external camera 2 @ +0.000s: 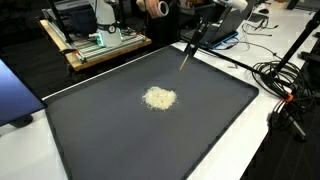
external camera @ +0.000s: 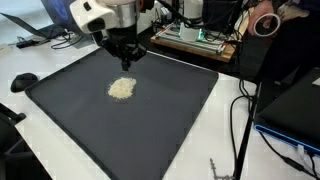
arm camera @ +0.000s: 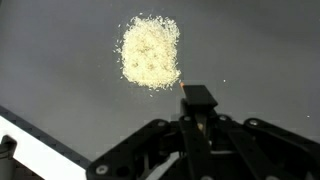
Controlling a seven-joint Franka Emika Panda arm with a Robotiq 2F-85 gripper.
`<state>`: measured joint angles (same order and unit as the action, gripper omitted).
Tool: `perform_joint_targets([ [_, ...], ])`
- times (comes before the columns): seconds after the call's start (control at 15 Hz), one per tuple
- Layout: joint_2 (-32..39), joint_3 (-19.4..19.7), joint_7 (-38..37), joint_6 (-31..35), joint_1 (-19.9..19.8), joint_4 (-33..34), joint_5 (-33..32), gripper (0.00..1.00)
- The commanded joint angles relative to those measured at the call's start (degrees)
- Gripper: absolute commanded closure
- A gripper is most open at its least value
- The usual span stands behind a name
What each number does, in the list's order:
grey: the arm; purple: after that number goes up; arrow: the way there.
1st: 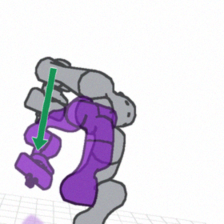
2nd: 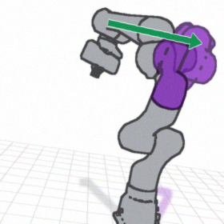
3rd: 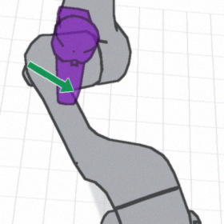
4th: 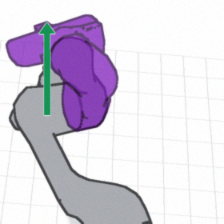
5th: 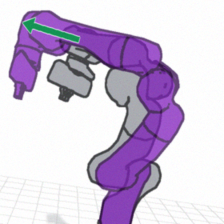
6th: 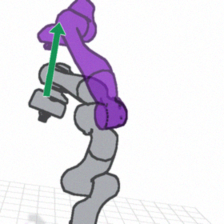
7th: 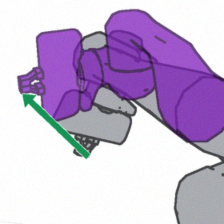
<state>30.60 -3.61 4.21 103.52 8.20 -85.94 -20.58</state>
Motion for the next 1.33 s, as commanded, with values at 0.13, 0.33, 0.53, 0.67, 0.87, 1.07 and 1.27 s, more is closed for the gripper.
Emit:
perform_joint_targets([
  [0.13, 3.5, 1.7, 1.2, -1.8, 0.0, 4.1, 0.2, 0.97],
  [0.33, 4.1, 1.8, 1.2, -1.7, 0.0, 4.5, 0.1, 0.88],
  [0.53, 4.1, 1.8, 1.2, -1.8, 0.1, 4.5, 0.1, 0.88],
  [0.67, 5.1, 1.9, 1.2, -1.5, -0.1, 5.6, 0.3, 0.97],
  [0.87, 7.3, 1.9, 1.7, 0.9, -1.1, 7.6, 1.1, 0.97],
  [1.07, 10.0, 2.3, 2.1, 1.1, -2.1, 10.2, 2.1, 0.97],
  [1.27, 12.5, 2.4, 2.8, -0.4, -3.5, 13.6, 4.1, 0.97],
])
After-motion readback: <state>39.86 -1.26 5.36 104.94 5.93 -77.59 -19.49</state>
